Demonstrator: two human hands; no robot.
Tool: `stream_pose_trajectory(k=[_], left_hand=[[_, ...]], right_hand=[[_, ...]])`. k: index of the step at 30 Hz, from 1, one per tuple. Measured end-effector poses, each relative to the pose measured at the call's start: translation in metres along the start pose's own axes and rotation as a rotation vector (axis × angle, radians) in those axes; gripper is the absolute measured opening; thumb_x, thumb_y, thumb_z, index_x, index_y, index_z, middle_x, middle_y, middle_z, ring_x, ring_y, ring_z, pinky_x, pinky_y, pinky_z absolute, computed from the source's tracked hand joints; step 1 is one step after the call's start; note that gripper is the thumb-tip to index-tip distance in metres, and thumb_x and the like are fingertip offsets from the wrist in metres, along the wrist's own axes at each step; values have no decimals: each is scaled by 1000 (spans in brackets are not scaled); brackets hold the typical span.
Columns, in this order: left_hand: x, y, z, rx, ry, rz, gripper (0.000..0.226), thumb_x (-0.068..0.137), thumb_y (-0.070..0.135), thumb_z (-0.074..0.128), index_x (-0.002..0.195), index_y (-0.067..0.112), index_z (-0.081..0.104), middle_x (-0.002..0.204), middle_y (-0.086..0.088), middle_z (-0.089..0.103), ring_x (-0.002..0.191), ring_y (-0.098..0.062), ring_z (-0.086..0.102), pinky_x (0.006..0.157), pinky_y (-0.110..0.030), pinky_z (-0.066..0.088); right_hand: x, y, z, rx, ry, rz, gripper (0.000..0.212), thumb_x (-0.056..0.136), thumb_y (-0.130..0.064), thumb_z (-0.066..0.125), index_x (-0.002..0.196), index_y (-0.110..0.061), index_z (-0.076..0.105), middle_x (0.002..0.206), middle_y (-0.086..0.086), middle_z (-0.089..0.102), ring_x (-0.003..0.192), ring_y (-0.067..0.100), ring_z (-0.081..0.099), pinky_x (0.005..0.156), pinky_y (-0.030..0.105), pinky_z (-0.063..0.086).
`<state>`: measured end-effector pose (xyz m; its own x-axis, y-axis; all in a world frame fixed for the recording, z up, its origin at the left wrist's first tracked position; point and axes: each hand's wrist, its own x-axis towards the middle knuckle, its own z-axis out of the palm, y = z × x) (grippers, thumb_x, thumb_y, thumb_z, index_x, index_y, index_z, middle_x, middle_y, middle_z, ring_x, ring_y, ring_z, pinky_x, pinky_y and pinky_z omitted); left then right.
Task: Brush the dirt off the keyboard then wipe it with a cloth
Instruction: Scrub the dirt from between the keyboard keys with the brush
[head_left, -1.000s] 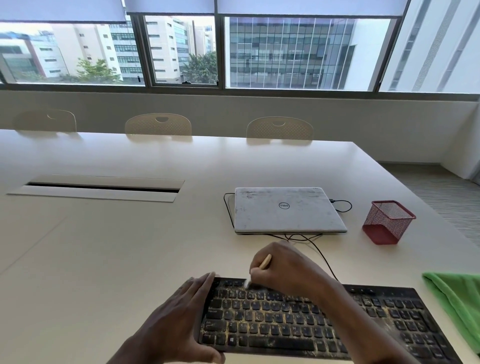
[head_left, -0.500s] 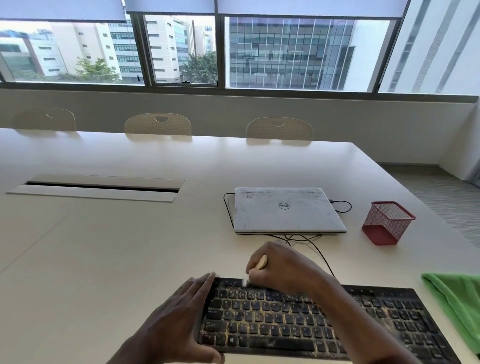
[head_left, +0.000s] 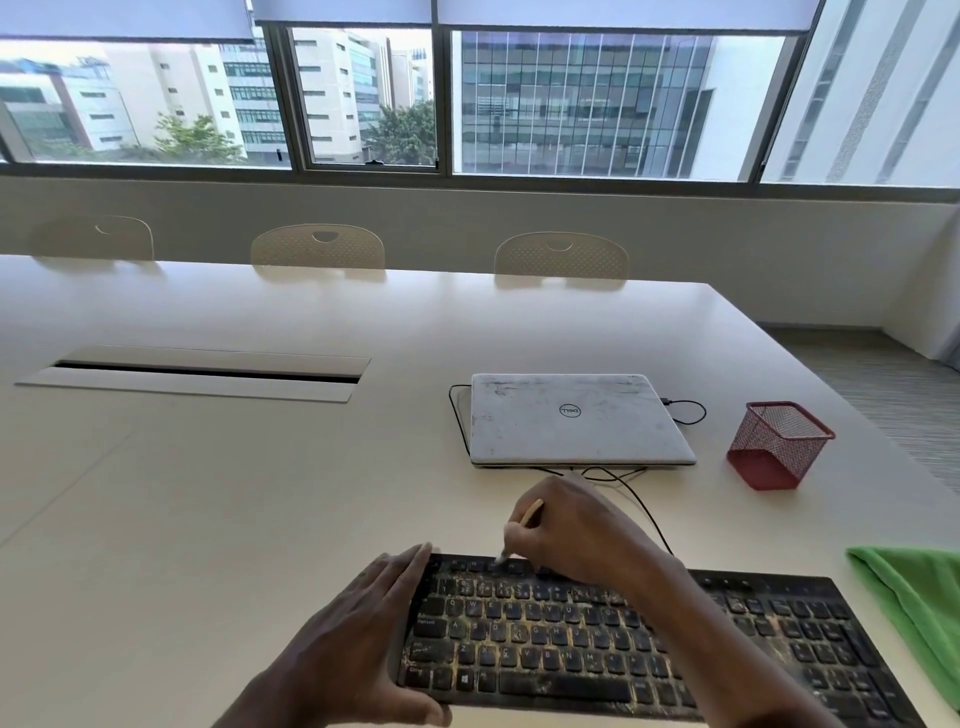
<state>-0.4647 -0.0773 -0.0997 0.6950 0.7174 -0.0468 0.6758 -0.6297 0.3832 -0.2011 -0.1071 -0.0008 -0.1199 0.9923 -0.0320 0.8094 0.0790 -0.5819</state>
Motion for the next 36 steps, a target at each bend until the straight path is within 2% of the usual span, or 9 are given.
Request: stream_pose_trajectory(k=[4, 10, 14, 18, 21, 24, 27, 31, 36], left_hand=[[0, -1, 0, -4, 2, 5, 148, 53, 104, 55, 158, 33, -21, 167, 21, -13, 155, -4, -7, 127, -26, 7], [1, 1, 1, -3, 1, -10, 148, 52, 104, 56, 157, 34, -21, 166, 22, -15, 155, -5, -9, 128, -28, 6], [1, 0, 0, -1, -6, -7, 148, 53, 104, 55, 158, 32, -20, 167, 21, -14, 155, -5, -8, 128, -29, 9], [2, -2, 1, 4, -7, -9, 148, 52, 104, 55, 158, 32, -21, 167, 20, -13, 155, -6, -6, 128, -32, 10], [2, -2, 2, 4, -7, -2, 148, 53, 103, 56, 158, 33, -21, 167, 20, -13, 155, -5, -6, 128, -30, 9], [2, -2, 2, 4, -2, 6, 147, 55, 103, 56, 157, 32, -22, 167, 20, -14, 155, -5, -7, 127, -27, 6], [2, -3, 1, -1, -5, 11, 146, 56, 103, 55, 158, 32, -22, 166, 22, -14, 155, -5, -7, 127, -27, 7], [1, -2, 0, -2, 10, 22, 144, 56, 102, 56, 157, 33, -22, 165, 24, -14, 154, -1, -8, 127, -24, 5], [1, -2, 0, -13, 12, 19, 146, 56, 101, 59, 157, 33, -21, 165, 24, -15, 154, 0, -9, 126, -23, 5]], right_hand=[[-1, 0, 6, 25, -62, -35, 33, 97, -30, 63, 79, -4, 74, 71, 11, 73, 46, 11, 50, 46, 27, 44], [1, -1, 4, 45, -6, -40, 36, 96, -31, 63, 77, -2, 73, 68, 12, 71, 43, 9, 46, 44, 26, 40], [-1, -4, 6, 38, -119, -51, 37, 98, -31, 61, 79, -1, 72, 60, -1, 65, 44, 9, 43, 47, 29, 39], [2, -5, 7, 62, 14, -84, 45, 99, -33, 59, 67, -1, 64, 62, 8, 65, 40, 4, 38, 43, 20, 36], [2, -4, 8, 33, -38, -76, 42, 98, -27, 59, 63, -3, 60, 52, -4, 50, 39, 5, 33, 41, 21, 31], [3, -1, 6, 15, -28, -47, 39, 95, -23, 59, 65, 2, 59, 54, -1, 46, 42, 9, 33, 40, 21, 27], [4, -2, 5, 20, 39, -63, 38, 93, -24, 59, 58, -12, 52, 52, -3, 41, 41, 8, 29, 39, 21, 25], [2, -3, 4, -7, -9, -43, 36, 92, -22, 61, 58, -11, 57, 50, -4, 44, 39, 7, 31, 38, 17, 26], [7, -9, 6, 21, 79, -96, 44, 98, -33, 57, 74, 3, 67, 64, 8, 66, 44, 8, 43, 44, 32, 41]])
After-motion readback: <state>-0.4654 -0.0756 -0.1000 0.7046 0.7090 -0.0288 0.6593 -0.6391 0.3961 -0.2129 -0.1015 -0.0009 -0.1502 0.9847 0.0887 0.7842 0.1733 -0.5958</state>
